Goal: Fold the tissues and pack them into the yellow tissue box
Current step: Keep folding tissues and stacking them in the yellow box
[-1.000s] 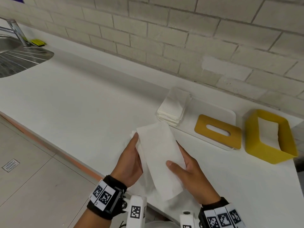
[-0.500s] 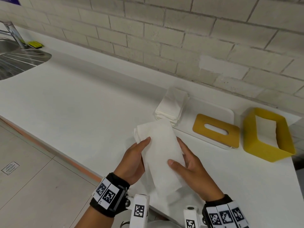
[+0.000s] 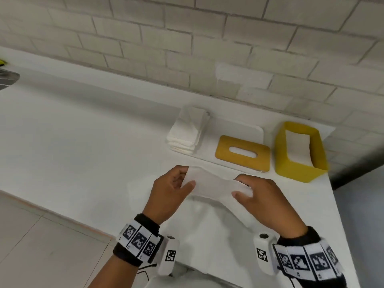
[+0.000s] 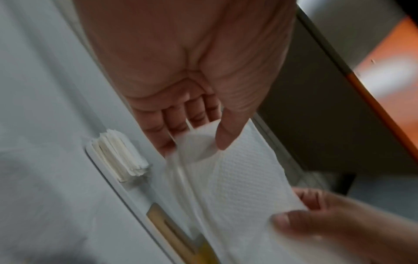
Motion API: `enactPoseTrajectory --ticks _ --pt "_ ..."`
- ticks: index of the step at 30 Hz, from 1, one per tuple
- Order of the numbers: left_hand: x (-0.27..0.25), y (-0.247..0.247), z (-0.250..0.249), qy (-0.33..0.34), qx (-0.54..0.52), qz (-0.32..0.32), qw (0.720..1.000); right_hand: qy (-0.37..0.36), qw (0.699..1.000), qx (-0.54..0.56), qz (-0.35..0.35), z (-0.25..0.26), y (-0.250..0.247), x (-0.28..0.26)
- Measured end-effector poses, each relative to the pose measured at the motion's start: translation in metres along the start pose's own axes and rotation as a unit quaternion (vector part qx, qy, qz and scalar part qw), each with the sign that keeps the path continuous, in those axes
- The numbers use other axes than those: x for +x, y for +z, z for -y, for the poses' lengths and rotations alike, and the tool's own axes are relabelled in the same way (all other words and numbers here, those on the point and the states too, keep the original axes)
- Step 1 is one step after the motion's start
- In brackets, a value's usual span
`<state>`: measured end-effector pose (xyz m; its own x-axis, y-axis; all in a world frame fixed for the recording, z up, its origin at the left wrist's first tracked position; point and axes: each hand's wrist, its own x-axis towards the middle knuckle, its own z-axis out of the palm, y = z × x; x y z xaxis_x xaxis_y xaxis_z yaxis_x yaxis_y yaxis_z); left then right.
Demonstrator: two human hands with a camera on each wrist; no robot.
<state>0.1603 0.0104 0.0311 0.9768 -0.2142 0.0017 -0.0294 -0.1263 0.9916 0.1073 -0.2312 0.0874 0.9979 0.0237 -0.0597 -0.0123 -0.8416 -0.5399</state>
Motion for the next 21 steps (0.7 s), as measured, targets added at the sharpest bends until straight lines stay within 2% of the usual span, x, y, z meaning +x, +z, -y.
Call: enactPoseTrajectory --ticks 4,7,13,21 --pt "0.006 0.038 0.005 0.029 0.105 0.052 0.993 0.040 0.994 -0.098 -0.019 -0.028 -0.020 -0.008" --pt "0.012 0.066 0.005 0.035 0.100 0.071 0.992 0.070 0.988 -0.138 -0.008 -0.046 -0.028 -0.018" --pt "0.021 0.094 0.026 0.051 0.133 0.095 0.985 0.099 0.983 -0.152 0.016 -0.083 -0.025 -0.030" --pt "0.031 0.115 0.046 0.062 0.212 0.110 0.969 0.091 0.982 -0.156 0.051 -0.105 -0.012 -0.026"
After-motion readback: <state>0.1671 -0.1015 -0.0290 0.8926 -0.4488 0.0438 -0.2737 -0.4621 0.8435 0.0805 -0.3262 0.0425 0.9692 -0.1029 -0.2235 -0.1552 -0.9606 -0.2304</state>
